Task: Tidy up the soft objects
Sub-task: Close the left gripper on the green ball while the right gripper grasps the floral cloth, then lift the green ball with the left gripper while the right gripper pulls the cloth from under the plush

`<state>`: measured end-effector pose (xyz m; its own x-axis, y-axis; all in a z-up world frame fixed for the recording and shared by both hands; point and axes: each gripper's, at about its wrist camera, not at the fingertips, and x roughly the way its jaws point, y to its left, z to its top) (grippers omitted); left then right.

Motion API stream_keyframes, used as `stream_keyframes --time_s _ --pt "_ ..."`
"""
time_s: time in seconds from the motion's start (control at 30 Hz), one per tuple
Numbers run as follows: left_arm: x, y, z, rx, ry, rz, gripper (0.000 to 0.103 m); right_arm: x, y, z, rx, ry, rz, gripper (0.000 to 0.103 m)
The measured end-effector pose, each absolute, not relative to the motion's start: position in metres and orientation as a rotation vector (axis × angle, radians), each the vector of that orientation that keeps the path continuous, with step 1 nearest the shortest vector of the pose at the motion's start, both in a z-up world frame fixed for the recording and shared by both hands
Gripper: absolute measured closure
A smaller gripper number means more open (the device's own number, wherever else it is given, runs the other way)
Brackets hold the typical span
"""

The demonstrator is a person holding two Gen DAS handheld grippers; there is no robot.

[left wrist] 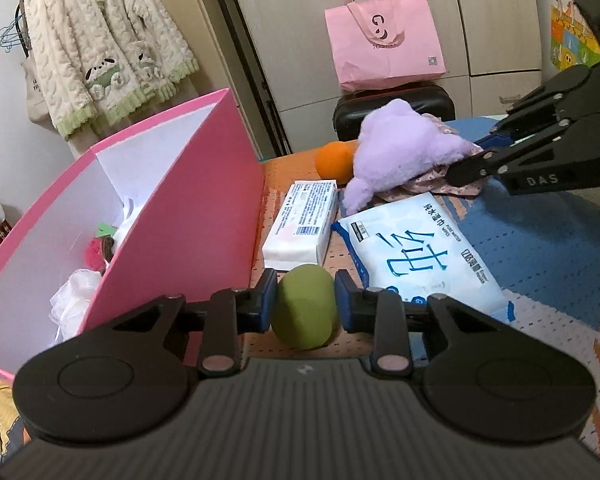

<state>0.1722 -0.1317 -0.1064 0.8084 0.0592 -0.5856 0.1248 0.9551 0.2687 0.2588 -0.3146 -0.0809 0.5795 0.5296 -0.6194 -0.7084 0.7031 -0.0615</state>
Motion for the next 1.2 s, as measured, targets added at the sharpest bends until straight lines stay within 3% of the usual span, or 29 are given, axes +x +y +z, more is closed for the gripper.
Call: stream_keyframes --time_s 0.83,0.87,0.97,1.0,1.2 --pt "0.154 -0.11 -0.094 0.15 0.613 -0.169 0.074 0.177 -0.318 -0.055 -0.174 0.666 0.567 0.094" --pt "0.156 -0.11 -0.094 0.15 0.614 -0.169 0.074 0.176 -0.318 -0.054 -0.181 0.654 0.543 0.088" --pt "0.159 -0.11 -0.094 0.143 0.62 -0.178 0.074 0.178 -0.321 -0.05 -0.172 0.624 0.498 0.038" --pt "0.159 -0.11 -0.095 0.142 0.619 -0.178 0.074 0.181 -0.323 -0.049 -0.159 0.615 0.493 0.032" --pt "0.159 -0.109 -0.096 0.134 0.62 -0.185 0.074 0.222 -0.327 -0.057 -0.093 0.648 0.467 0.025"
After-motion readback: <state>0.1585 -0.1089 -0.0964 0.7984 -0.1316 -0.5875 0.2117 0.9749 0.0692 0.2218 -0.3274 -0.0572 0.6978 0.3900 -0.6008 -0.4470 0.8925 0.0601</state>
